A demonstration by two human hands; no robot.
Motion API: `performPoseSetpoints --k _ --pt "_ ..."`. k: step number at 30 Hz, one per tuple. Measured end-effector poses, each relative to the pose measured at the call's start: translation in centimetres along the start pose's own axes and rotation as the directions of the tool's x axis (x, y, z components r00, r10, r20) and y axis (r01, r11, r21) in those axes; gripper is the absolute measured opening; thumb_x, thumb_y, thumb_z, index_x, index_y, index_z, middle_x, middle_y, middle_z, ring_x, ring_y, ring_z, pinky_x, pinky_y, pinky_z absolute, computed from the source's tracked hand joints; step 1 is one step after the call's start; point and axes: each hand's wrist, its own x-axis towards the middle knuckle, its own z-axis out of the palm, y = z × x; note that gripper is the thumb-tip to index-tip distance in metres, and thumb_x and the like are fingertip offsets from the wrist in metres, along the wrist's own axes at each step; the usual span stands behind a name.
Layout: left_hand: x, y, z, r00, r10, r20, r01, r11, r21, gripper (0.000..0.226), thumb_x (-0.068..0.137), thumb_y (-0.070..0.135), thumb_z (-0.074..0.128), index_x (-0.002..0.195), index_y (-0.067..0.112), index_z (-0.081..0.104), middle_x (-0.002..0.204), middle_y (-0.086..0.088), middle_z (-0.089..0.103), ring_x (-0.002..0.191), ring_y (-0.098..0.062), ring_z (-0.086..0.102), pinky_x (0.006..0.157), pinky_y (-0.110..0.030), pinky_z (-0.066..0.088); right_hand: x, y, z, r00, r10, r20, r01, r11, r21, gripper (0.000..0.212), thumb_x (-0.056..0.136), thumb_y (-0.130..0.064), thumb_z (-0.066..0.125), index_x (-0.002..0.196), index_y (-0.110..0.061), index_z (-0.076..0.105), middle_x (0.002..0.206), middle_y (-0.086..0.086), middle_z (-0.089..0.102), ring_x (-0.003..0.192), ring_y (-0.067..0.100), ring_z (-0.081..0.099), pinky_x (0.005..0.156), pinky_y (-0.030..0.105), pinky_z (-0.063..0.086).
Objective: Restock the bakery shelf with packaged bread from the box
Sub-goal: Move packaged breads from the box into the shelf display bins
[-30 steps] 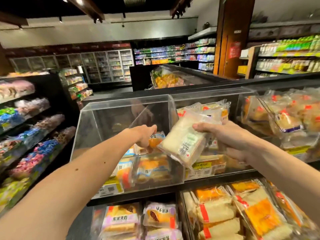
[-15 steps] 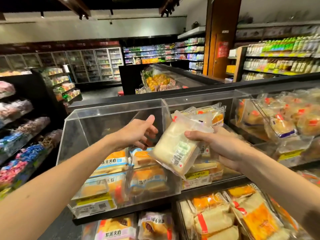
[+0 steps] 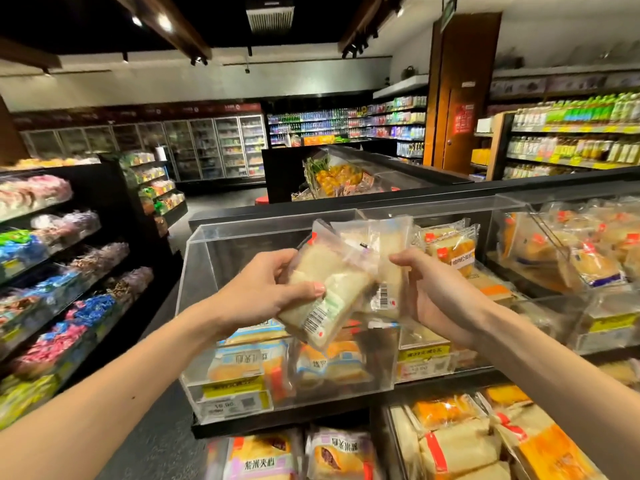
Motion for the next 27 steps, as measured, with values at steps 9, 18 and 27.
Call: performPoseSetpoints --k 9,18,27 --pt "-3.1 -0.3 -5.4 0.951 0.11 -0.287 -0.05 0.977 0.208 0.03 0.081 0.025 0.081 0.106 0.022 0.065 0.095 0.002 0.075 0.09 -0.019 0.072 0.077 -0.042 0.059 3.6 -2.0 3.3 0.98 -0.199 -0.026 0.137 0.759 -0.636 0.027 0.104 -0.023 0.047 0.128 -0.013 0.054 0.108 0.005 0.071 0.093 0.018 0.071 0.074 0.034 0.056" --pt "-3.3 -0.5 -6.3 0.909 0.128 -0.395 0.142 0.797 0.587 0.029 0.082 0.035 0.076 0.1 0.02 0.058 0.094 0.0 0.067 0.09 -0.025 0.062 0.08 -0.044 0.052 9.0 3.6 6.9 0.951 0.198 0.237 0.278 -0.221 -0.935 0.029 0.096 -0.016 0.052 0.124 -0.012 0.059 0.125 0.016 0.061 0.114 0.037 0.058 0.082 0.034 0.044" --pt "-3.3 -0.8 -4.8 0.923 0.179 -0.341 0.092 0.756 0.647 0.027 0.085 0.038 0.073 0.091 0.025 0.05 0.082 0.01 0.059 0.08 -0.019 0.058 0.065 -0.035 0.044 10.4 4.6 7.6 0.922 0.306 0.239 0.325 -0.269 -0.907 0.044 0.077 -0.027 0.082 0.116 -0.014 0.066 0.099 0.006 0.063 0.093 0.027 0.063 0.078 0.031 0.051"
